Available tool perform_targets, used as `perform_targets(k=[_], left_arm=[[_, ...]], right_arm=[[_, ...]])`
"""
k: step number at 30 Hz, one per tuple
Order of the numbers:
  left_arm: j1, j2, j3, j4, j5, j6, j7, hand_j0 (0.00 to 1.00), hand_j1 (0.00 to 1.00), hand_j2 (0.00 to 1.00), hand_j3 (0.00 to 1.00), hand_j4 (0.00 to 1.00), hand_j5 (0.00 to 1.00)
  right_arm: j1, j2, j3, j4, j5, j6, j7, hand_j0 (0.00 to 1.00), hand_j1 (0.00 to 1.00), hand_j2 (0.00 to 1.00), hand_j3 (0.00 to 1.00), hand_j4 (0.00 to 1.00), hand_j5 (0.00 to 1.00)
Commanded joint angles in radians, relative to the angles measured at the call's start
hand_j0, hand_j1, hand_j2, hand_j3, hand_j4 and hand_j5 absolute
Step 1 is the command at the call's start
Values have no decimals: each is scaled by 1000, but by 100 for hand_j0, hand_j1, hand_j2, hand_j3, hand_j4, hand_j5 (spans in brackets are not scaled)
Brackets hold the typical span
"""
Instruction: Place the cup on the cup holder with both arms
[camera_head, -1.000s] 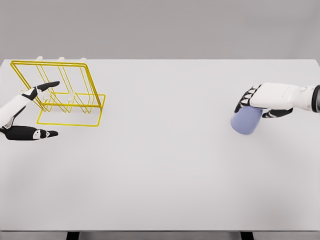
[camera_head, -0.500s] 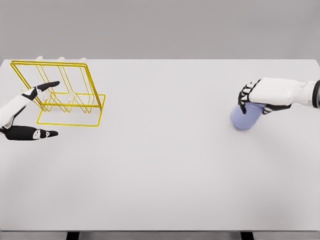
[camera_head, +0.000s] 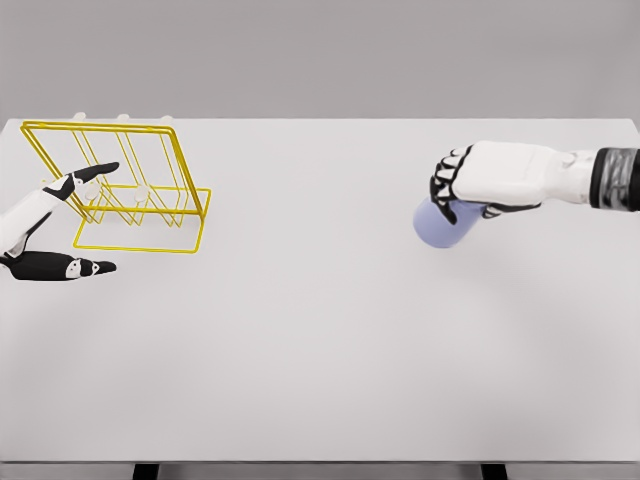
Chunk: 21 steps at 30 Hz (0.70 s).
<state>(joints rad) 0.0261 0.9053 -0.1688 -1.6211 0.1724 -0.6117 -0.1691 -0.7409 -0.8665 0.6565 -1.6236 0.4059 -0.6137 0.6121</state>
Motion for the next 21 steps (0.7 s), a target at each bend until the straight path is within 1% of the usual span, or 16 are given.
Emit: perform_targets(k=[1,4,8,10,11,12,14,15,17,21], left_arm=[[0,1,0,0,9,1,0,100,100,100,100,100,100],[0,1,2,0,7,1,0,100,100,100,100,100,100],[0,1,0,0,7,1,0,100,100,100,100,100,100],[0,1,0,0,7,1,0,100,100,100,100,100,100],[0,1,0,0,7,1,0,100,100,100,100,100,100],[0,1,0,0,7,1,0,100,100,100,100,100,100],[0,1,0,0,7,1,0,100,100,100,100,100,100],[0,1,2,0,6,1,0,100,100,100,100,100,100],[0,1,2,6,6,1,0,100,100,100,100,100,100],[0,1,2,6,6,1,0,100,100,100,100,100,100]], right_arm=[[0,41,5,-27,-4,3,-1,33,33,33,33,33,33],[-3,75,11,-45,-4,3,-1,33,33,33,33,33,33],[-23,126,31,-47,-2,3,-1,33,33,33,33,33,33],[-31,150,63,-47,-1,3,-1,33,33,33,33,33,33],[-43,178,103,-47,2,3,-1,33,33,33,33,33,33],[-49,199,118,-47,4,3,-1,33,33,33,33,33,33],[-51,230,120,-47,7,3,-1,33,33,33,33,33,33],[-52,242,130,-47,7,3,-1,33,33,33,33,33,33],[-80,257,189,-47,7,3,-1,33,33,33,33,33,33],[-97,299,215,-47,10,3,-1,33,33,33,33,33,33]])
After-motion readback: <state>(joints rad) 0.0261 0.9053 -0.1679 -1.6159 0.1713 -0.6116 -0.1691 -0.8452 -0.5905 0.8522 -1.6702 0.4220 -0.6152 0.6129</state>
